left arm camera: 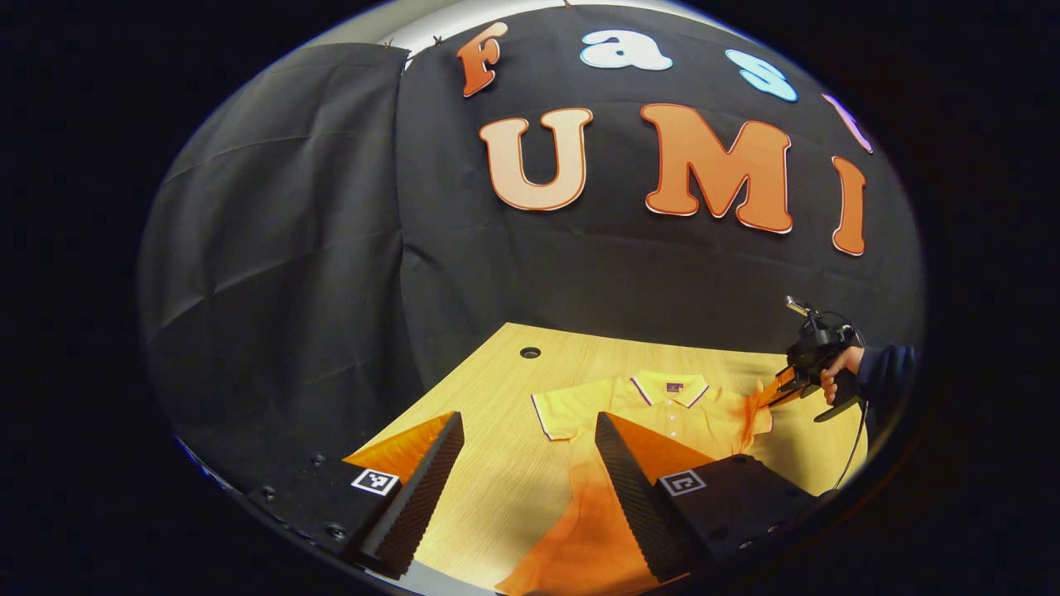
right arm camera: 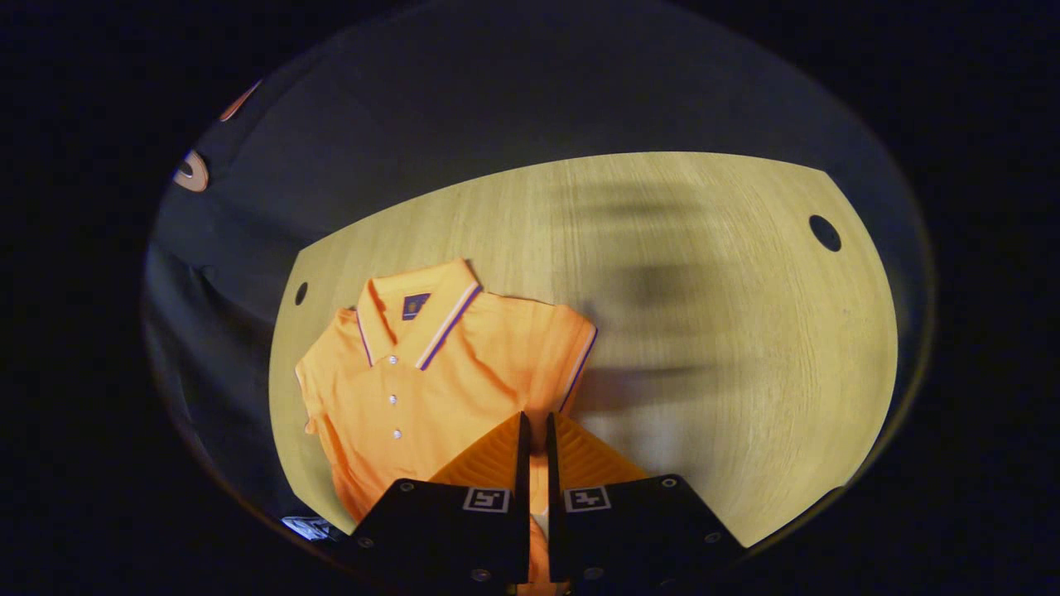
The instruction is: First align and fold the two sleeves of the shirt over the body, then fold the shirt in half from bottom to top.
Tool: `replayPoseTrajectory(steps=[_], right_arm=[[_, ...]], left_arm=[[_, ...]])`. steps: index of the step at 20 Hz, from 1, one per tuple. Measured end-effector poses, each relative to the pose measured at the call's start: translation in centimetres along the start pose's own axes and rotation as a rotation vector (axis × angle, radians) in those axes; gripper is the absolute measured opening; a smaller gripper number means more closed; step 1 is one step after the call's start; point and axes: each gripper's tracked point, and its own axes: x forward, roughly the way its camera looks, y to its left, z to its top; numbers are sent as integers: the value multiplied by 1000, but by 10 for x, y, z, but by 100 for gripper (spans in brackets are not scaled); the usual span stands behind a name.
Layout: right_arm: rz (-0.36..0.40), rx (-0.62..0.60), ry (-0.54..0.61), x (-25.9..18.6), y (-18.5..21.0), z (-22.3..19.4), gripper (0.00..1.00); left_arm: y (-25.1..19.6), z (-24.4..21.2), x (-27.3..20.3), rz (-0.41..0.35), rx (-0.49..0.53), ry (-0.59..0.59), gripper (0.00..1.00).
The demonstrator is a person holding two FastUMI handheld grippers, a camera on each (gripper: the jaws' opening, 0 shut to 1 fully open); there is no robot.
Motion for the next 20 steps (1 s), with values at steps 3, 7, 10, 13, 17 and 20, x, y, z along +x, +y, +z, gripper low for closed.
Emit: replayPoseTrajectory(steps=[3,7,10,13,17,20], right_arm=[[46,4,0,7,23,0,10],[106,-44,35,12,43,-11,31],[102,-64,20,6,44,-15,43],[130,-49,-23,-18,50,-21,40],[104,-31,-119,-54,51,-32,55],[97,56,-175,-82,56,-48,90]], left_arm=[[6,-7,5,15,-26,26,98],[10,-15,19,12,-75,71,98],[6,-28,40,-15,-122,154,98],[6,-42,67,-41,-225,274,98],[-9,-61,103,-128,-287,445,99],[-19,-86,142,-178,-273,589,98]])
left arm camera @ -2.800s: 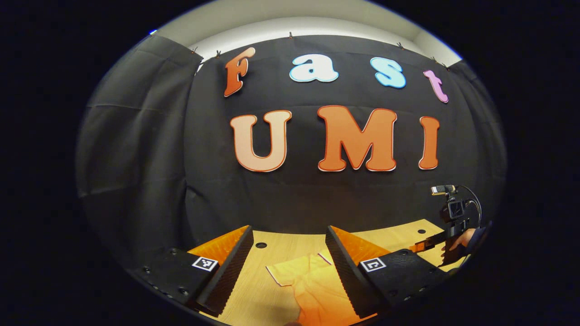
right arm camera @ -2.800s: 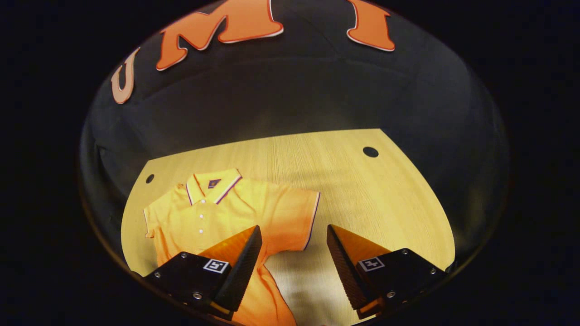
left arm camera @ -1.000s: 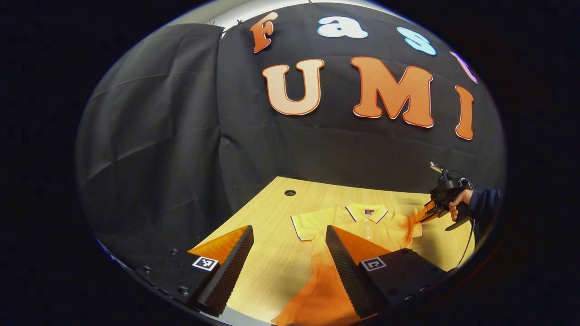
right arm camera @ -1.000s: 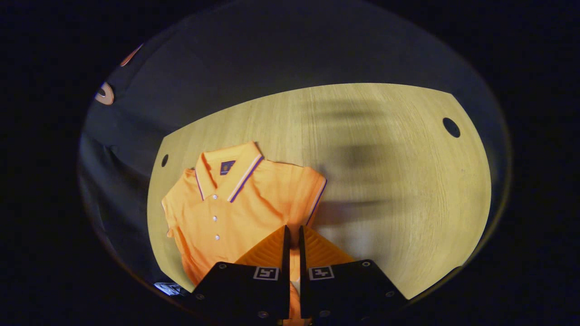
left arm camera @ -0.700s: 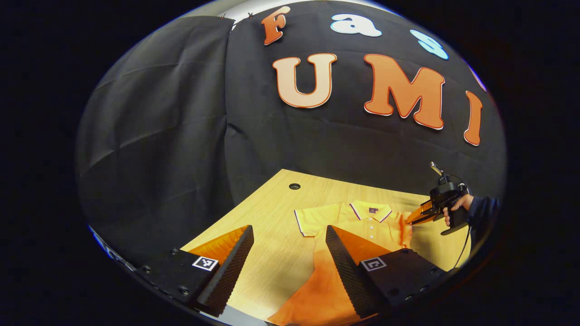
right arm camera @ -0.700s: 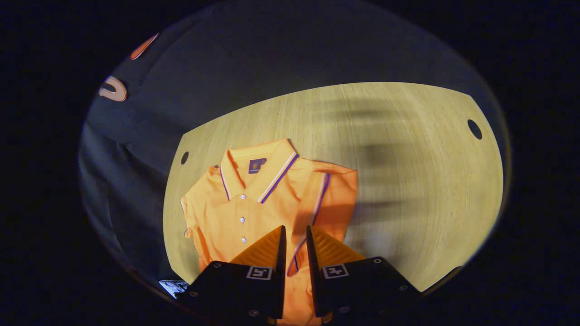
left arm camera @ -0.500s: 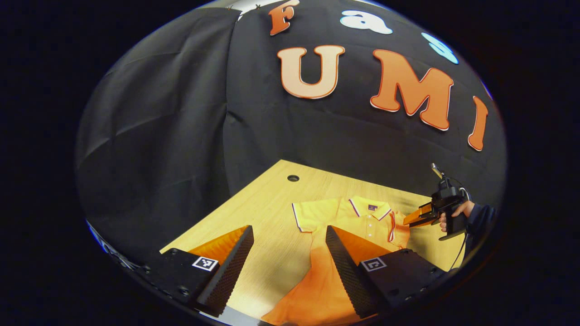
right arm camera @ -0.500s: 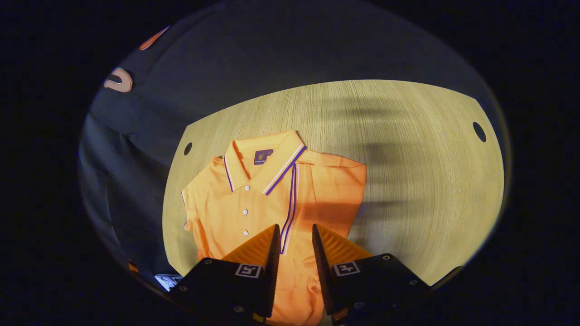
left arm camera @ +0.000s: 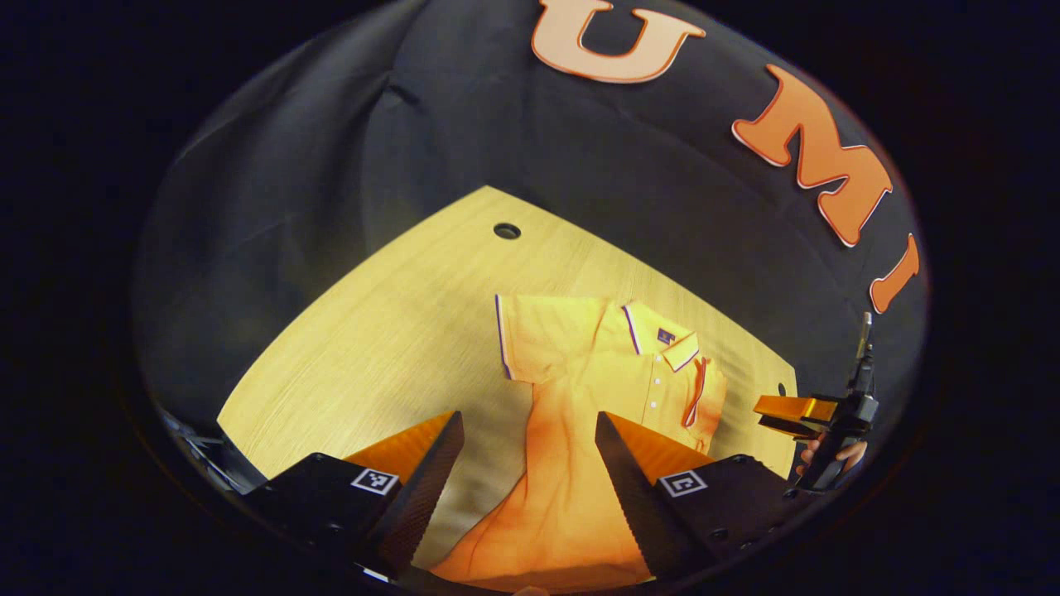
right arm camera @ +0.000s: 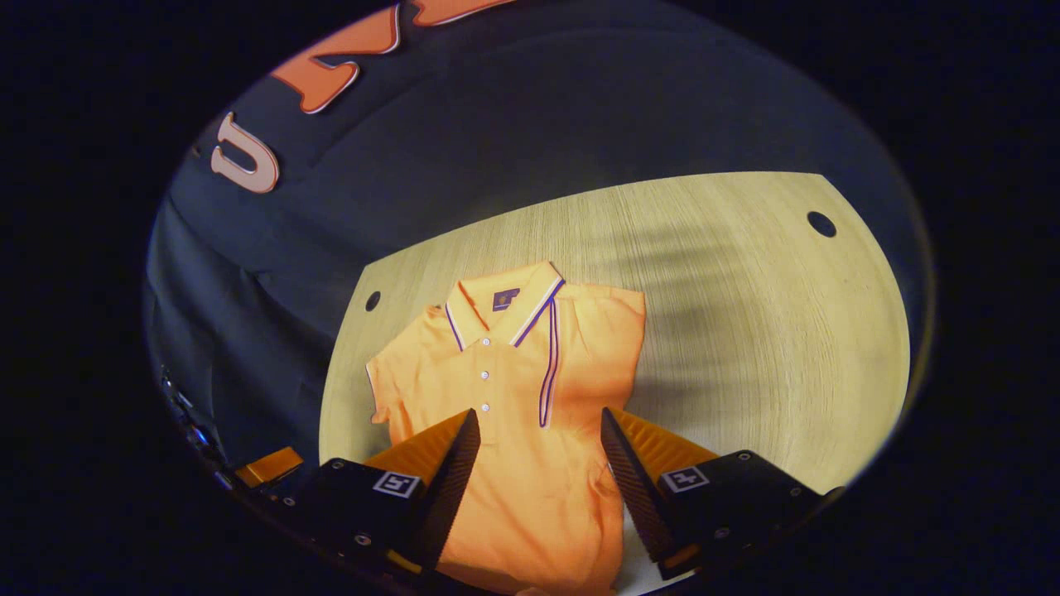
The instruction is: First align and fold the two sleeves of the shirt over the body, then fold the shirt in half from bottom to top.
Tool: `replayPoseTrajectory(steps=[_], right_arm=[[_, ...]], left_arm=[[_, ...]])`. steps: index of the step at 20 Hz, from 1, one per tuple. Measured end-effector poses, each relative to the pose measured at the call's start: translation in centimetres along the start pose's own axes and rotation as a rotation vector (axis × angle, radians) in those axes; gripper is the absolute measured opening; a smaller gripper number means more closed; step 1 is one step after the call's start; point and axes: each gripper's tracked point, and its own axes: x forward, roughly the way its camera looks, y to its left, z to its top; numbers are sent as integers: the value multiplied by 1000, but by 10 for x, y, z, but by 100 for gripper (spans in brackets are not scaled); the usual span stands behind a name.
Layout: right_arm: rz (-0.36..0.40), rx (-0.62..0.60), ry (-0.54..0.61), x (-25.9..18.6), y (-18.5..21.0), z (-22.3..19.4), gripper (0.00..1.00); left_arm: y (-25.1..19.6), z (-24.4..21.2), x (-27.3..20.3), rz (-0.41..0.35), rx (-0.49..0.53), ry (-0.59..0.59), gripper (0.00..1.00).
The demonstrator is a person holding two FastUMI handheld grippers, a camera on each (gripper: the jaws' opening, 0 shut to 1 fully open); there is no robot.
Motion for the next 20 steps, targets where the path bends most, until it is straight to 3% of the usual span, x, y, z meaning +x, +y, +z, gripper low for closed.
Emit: replayPoseTrajectory(steps=[2,5,9,13,20], right_arm=[[-31,27,-39,-17,-1,-13,97],[-83,52,-81,-43,1,-38,98],[-118,87,-156,-73,13,-68,98],[-182,109,-213,-93,17,-100,98],[-203,197,-190,-100,15,-151,98]], left_arm=[[8,3,28,14,6,105,98],[28,18,71,61,47,189,99],[20,34,121,44,82,276,98],[21,39,172,91,142,356,98],[18,34,206,157,201,430,94]])
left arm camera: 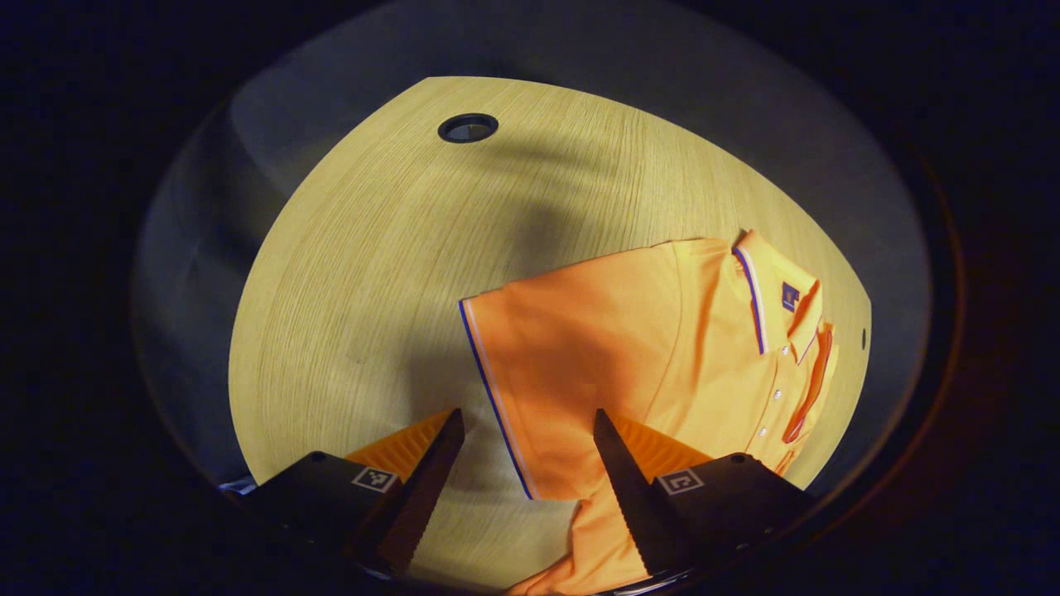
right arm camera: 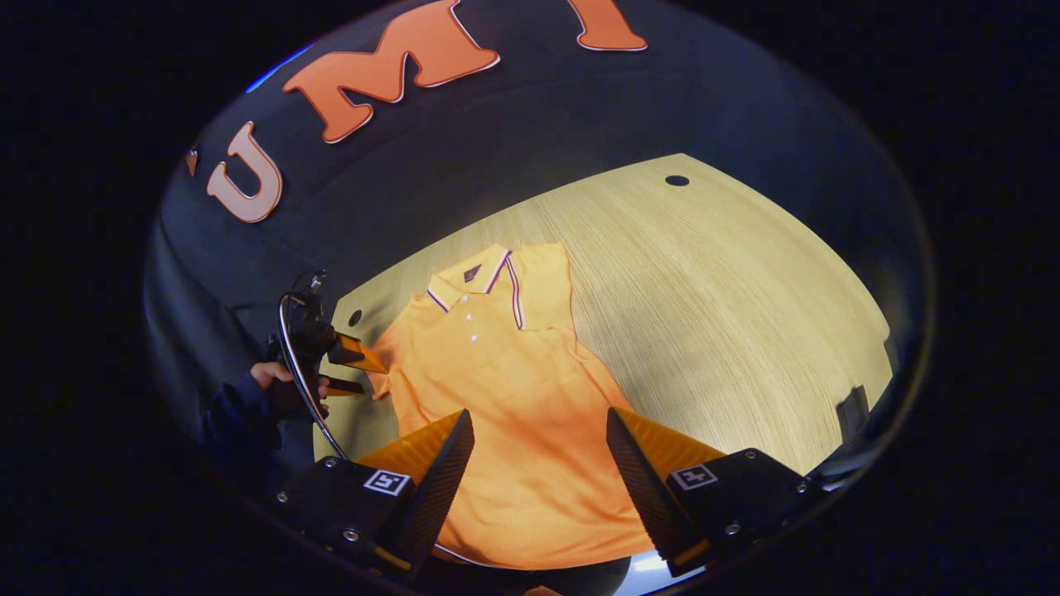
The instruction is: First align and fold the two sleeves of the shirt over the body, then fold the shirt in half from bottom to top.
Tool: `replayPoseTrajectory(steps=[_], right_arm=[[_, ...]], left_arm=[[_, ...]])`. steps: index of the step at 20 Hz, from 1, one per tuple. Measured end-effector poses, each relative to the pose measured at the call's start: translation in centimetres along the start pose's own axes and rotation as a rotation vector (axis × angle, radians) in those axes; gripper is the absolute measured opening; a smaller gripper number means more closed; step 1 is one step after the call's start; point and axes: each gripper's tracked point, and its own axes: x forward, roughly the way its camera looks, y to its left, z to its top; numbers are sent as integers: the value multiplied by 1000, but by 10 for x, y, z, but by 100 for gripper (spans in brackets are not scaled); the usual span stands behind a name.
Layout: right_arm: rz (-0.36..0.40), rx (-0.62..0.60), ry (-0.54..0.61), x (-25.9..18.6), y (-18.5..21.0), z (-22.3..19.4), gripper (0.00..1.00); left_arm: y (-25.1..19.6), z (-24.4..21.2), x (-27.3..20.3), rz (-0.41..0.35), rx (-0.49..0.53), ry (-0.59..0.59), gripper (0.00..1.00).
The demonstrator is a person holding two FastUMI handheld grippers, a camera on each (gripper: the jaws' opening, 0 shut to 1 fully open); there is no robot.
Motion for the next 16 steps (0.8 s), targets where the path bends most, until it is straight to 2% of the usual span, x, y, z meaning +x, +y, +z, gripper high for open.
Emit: replayPoseTrajectory(steps=[2,5,8,9,10,16], right_arm=[[-2,34,0,2,-5,-2,98],[-7,62,6,2,-13,-9,98],[0,76,16,5,-18,-17,98],[6,81,18,5,-17,-19,98],[12,86,17,4,-18,-21,98],[-1,115,18,0,-34,-30,98]], left_arm=[[4,2,5,50,2,2,97],[-5,9,4,51,24,-26,89],[-13,11,3,31,43,-34,19],[-18,10,2,2,47,-32,16],[-25,9,-1,-35,52,-34,16],[-51,31,-29,-111,168,-154,16]])
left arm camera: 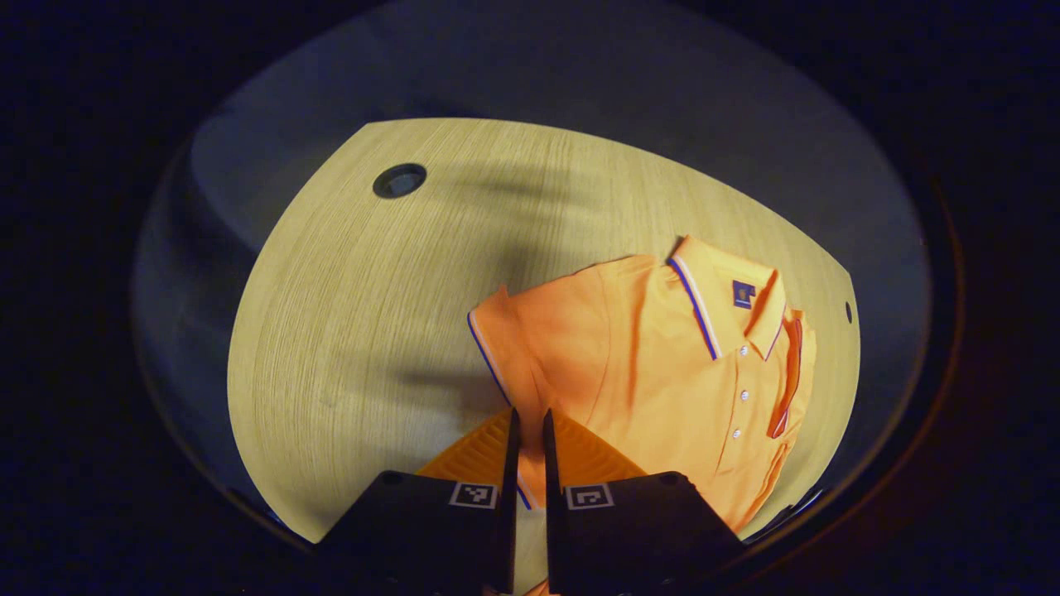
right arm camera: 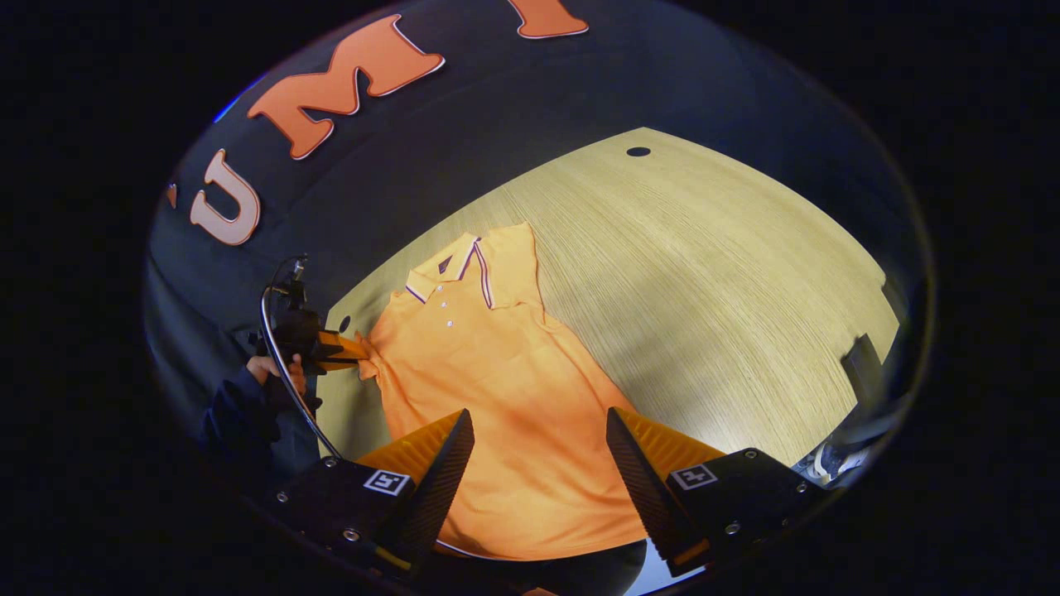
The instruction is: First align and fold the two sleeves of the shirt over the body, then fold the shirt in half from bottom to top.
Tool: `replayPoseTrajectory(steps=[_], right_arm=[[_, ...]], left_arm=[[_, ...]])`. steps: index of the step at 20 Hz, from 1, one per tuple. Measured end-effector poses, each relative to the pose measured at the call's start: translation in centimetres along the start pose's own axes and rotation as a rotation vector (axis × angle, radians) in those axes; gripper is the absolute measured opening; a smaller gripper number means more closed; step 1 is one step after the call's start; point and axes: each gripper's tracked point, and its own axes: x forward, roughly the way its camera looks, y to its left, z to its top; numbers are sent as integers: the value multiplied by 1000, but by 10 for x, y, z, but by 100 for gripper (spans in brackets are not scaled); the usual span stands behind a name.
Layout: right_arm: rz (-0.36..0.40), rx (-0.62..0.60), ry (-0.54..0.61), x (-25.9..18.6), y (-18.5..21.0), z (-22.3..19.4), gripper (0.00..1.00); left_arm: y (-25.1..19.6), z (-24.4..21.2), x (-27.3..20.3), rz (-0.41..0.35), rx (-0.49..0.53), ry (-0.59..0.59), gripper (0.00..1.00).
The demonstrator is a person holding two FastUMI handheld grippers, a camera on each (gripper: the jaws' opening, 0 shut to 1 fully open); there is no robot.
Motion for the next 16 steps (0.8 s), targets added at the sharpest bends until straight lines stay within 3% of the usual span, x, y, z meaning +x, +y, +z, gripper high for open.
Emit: replayPoseTrajectory(steps=[3,11,15,16], right_arm=[[-13,17,-13,-4,-7,-2,98],[-43,38,-30,-19,-16,-16,98],[-58,51,-30,-26,-23,-21,98],[-58,50,-32,-25,-24,-20,98]], left_arm=[[-32,7,-11,-70,53,-31,16],[-94,2,1,-136,159,1,16],[-133,-8,-5,-260,187,5,43],[-129,-9,-12,-257,202,1,60]])
